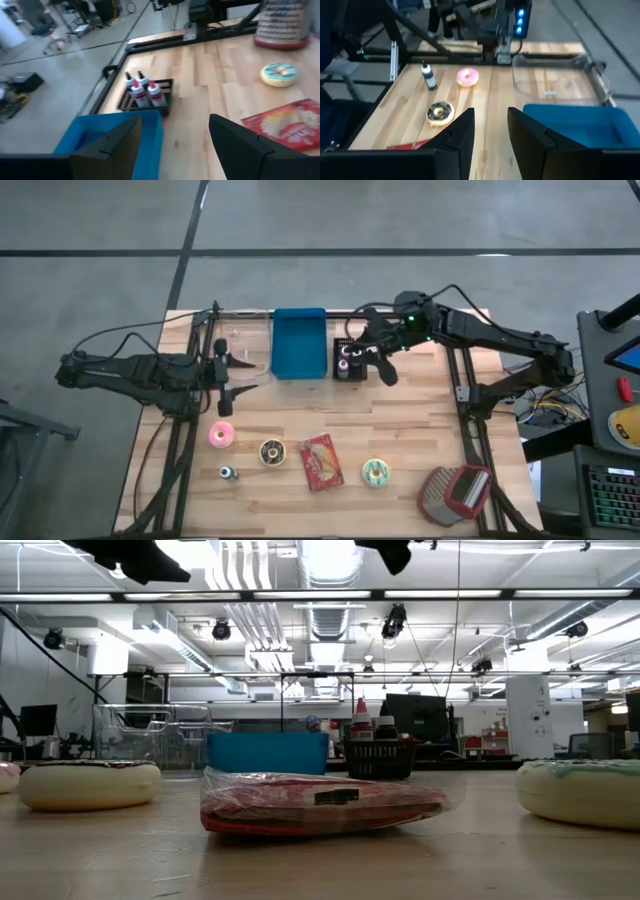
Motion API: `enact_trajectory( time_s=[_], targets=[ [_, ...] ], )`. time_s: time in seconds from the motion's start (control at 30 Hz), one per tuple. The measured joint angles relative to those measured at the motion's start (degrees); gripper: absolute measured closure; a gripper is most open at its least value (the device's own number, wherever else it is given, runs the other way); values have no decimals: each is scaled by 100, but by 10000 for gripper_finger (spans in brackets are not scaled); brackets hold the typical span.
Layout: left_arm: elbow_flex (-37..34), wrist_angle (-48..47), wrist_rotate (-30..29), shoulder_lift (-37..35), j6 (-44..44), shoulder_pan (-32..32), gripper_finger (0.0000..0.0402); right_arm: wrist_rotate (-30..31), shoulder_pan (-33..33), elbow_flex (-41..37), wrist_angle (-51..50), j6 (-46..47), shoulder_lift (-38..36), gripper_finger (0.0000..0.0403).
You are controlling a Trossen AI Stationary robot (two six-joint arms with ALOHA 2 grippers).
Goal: Pick & Place Food Item
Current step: Put the black food coloring into the black bin
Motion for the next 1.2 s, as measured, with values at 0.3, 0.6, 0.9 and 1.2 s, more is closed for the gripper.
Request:
enact_trajectory(
  time_s=[0.3,0.6,0.9,1.2],
  targets=[
    [18,-148,270,-2,-225,0,163,15,-65,-1171,1315,24,-814,301],
    [62,-146,284,-4,-224,0,163,68,-150,-2450,2529,61,-1171,297],
    [64,-184,284,-4,-224,0,163,46,265,-2792,3176,1110,-911,309],
    [22,-202,263,-6,-231,0,163,30,870,-2779,3689,714,-523,307]
  ],
)
